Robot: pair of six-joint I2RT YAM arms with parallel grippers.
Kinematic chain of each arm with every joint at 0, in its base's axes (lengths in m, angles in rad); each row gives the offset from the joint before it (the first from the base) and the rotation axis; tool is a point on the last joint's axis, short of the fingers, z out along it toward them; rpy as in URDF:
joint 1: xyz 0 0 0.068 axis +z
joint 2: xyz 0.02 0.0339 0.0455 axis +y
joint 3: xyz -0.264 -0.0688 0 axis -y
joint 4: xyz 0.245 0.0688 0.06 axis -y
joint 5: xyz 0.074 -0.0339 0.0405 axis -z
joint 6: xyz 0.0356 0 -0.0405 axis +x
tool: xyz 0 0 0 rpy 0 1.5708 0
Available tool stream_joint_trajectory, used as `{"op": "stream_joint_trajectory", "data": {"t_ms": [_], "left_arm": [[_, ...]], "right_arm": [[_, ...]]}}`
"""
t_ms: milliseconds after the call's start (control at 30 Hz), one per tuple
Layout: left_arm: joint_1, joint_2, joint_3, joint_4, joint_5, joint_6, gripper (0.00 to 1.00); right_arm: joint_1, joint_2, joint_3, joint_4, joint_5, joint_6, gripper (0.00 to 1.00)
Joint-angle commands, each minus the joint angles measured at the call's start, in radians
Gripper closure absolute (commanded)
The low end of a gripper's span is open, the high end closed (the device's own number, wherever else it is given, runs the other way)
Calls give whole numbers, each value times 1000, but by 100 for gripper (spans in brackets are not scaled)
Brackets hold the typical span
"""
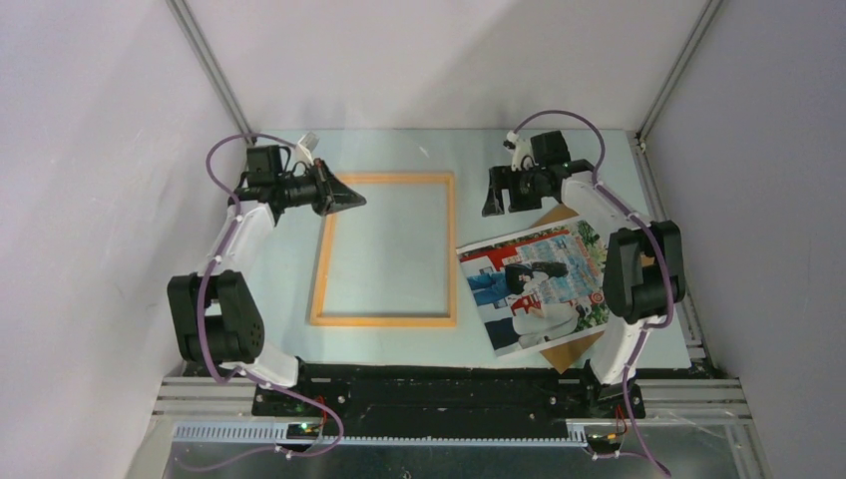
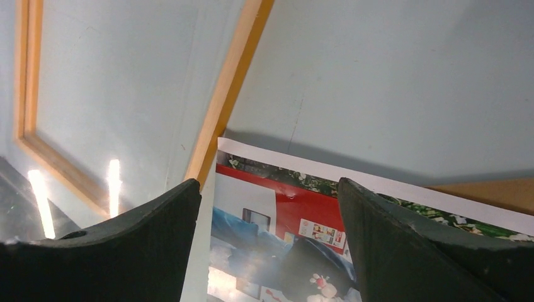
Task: Put the photo into the frame
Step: Place the photo frame item in the photo frame.
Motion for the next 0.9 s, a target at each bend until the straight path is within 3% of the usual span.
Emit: {"op": "stream_joint_trajectory", "data": {"t_ms": [0, 867], "left_arm": [[-13, -8, -8, 38, 7, 25, 100], [-23, 11, -42, 54, -15, 53, 100]], "right_arm": [[3, -52, -21, 61, -66, 3, 16], [73, 19, -24, 95, -79, 25, 26]]}}
